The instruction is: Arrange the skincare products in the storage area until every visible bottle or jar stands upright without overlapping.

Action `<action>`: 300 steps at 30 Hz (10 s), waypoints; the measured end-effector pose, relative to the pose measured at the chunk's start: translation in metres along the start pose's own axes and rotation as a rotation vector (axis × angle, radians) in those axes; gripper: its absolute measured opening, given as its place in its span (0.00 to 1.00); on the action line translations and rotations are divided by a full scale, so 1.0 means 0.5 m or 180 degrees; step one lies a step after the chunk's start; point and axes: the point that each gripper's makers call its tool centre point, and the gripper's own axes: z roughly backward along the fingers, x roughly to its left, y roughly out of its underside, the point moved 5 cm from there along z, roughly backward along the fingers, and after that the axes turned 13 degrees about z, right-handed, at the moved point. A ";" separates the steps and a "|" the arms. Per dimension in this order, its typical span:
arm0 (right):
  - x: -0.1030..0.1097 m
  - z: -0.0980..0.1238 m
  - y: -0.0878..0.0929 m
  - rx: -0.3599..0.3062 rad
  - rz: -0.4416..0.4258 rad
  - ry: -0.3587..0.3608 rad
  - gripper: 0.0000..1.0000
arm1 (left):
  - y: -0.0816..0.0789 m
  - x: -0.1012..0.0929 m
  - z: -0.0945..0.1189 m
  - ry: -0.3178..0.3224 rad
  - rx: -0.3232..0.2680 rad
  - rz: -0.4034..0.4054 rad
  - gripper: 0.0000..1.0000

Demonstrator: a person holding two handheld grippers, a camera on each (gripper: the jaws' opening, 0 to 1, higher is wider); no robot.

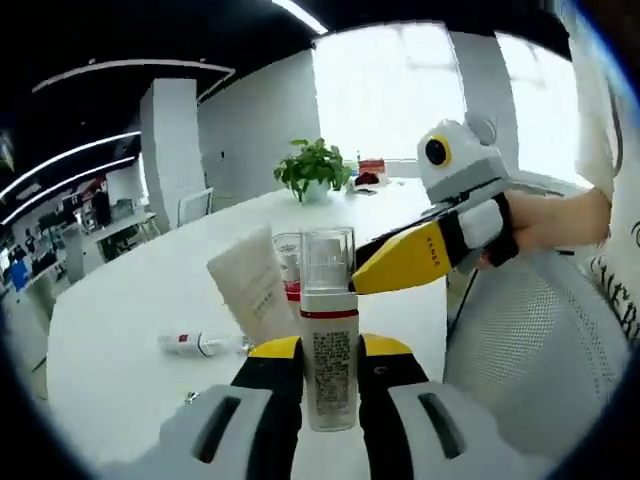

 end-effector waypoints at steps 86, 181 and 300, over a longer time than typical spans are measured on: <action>-0.032 -0.011 0.059 0.0782 0.1236 -0.0191 0.22 | 0.074 0.002 -0.122 0.0361 0.0625 -0.0320 0.20; -0.099 -0.017 0.187 0.2297 0.1611 -0.0005 0.12 | 0.118 0.046 -0.144 -0.0083 0.0984 -0.0702 0.14; 0.008 0.075 0.042 0.1693 0.1647 0.0586 1.00 | 0.052 0.038 0.193 -0.1151 0.0214 0.0336 0.99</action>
